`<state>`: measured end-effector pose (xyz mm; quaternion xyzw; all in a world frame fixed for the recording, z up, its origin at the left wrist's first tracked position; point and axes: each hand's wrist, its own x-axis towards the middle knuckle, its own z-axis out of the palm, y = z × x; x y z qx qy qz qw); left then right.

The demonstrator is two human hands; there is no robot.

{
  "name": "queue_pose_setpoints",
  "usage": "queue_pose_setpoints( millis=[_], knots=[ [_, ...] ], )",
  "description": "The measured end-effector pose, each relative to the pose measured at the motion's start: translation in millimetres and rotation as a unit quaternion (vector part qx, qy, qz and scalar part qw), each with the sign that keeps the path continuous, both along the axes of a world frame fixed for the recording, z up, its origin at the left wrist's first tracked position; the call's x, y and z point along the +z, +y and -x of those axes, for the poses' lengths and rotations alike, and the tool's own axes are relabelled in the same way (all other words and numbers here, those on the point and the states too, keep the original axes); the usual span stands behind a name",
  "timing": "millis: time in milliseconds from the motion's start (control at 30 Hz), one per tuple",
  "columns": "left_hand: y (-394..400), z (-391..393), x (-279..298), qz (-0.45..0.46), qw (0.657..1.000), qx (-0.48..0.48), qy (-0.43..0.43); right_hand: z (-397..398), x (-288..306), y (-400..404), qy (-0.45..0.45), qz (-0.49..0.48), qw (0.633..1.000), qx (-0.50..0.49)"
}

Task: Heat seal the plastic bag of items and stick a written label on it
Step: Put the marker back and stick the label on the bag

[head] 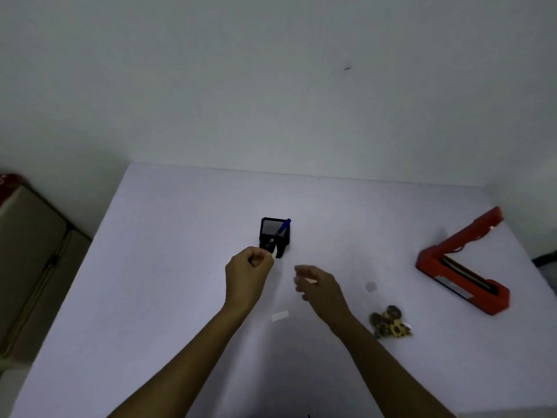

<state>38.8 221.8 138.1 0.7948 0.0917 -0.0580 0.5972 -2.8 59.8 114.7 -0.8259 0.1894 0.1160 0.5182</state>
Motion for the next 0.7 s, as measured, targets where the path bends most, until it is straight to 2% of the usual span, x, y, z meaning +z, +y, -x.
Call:
queue_pose_setpoints(
  millis=[133,367,533,700],
  knots=[
    [-40,7,-1,-0.014,0.998,-0.054,-0.035,5,36,-14,-0.067,-0.048,0.996,-0.027],
    [-118,11,0,-0.033,0.982,-0.152,-0.106,18,40,-75,-0.026,-0.198,0.97,-0.136],
    [-178,14,-7,-0.035,0.967,-0.24,-0.08,24,34,-152,0.004,-0.217,0.965,-0.147],
    [-223,3,-21,-0.02,0.975,-0.222,-0.021,23,21,-222,0.049,-0.216,0.962,-0.16]
  ],
)
